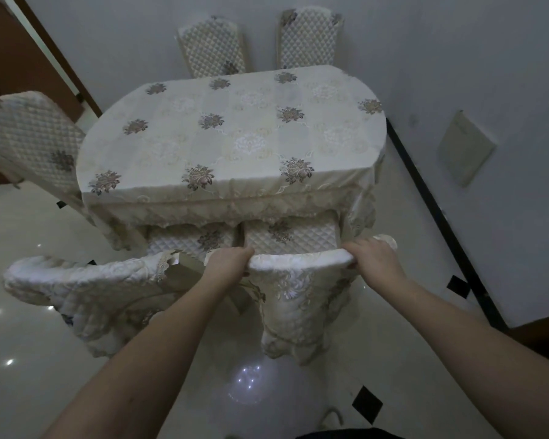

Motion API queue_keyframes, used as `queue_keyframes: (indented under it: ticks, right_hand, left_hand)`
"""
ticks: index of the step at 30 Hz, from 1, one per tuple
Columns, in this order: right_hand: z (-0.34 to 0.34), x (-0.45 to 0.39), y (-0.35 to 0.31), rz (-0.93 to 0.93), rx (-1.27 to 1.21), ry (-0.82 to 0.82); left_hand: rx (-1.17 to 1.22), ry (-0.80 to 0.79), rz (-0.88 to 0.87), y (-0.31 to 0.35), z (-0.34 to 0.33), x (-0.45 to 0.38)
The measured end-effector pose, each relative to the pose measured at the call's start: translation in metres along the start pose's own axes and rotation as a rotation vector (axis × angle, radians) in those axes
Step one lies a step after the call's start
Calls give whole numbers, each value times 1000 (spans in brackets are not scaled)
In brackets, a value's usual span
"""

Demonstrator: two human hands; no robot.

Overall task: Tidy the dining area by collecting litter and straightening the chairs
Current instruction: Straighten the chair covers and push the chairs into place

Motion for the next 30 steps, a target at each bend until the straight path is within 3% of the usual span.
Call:
queue_keyframes:
  ticks: [7,14,22,30]
  right_hand:
    - [-2,2,-7,-24,10,34]
    - [-13,23,-13,-87,-142,1]
    - [-5,69,-25,-201,-146,-98]
    - [12,132,-47,-429,-135,91]
  left_hand:
    - [22,26,35,-3,-10,2]
    - [9,13,79,3,-11,5]
    - [99,59,-79,51,-26,41]
    - [157,198,-76,67,-22,61]
Point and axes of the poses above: each hand's wrist, its own x-axis away from the middle knuckle, its own z-axis out of the back of the hand, y = z × x, the point moved 2 cm from there along -x, towards the middle knuckle, and after that the axes turned 12 degrees about -z, right-handed, at the moved point
